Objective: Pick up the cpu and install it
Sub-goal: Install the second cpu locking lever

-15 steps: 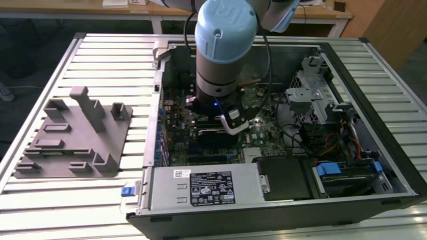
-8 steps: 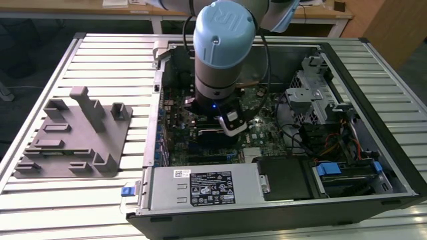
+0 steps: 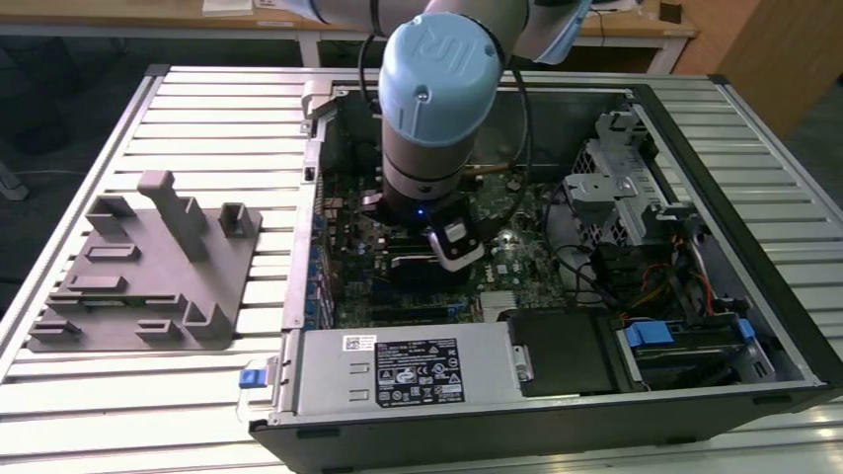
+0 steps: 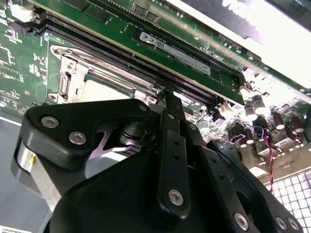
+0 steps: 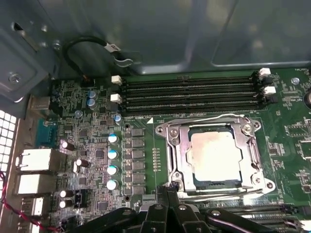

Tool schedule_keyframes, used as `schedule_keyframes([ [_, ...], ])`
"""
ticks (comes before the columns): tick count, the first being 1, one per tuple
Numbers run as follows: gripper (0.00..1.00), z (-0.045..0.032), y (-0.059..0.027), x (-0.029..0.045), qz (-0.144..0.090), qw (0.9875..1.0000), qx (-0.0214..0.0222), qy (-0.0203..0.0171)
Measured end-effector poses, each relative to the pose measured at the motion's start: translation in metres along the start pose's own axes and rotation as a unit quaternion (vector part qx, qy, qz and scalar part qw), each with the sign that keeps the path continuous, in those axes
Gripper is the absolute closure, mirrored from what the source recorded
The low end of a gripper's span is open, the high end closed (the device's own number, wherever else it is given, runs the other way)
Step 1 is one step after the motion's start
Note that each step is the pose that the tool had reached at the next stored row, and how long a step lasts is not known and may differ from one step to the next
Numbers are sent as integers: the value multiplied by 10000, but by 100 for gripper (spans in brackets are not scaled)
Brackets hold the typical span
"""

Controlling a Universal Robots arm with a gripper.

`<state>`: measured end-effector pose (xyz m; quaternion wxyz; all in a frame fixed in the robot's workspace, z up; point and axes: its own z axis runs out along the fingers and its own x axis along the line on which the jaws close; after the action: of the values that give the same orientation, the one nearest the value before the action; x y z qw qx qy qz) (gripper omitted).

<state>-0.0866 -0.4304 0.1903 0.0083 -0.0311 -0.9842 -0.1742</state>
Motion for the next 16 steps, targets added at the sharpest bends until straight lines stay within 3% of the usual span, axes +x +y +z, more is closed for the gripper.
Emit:
schedule_keyframes([
  [16,89,48,-21,48,-1,10000,-18,2],
])
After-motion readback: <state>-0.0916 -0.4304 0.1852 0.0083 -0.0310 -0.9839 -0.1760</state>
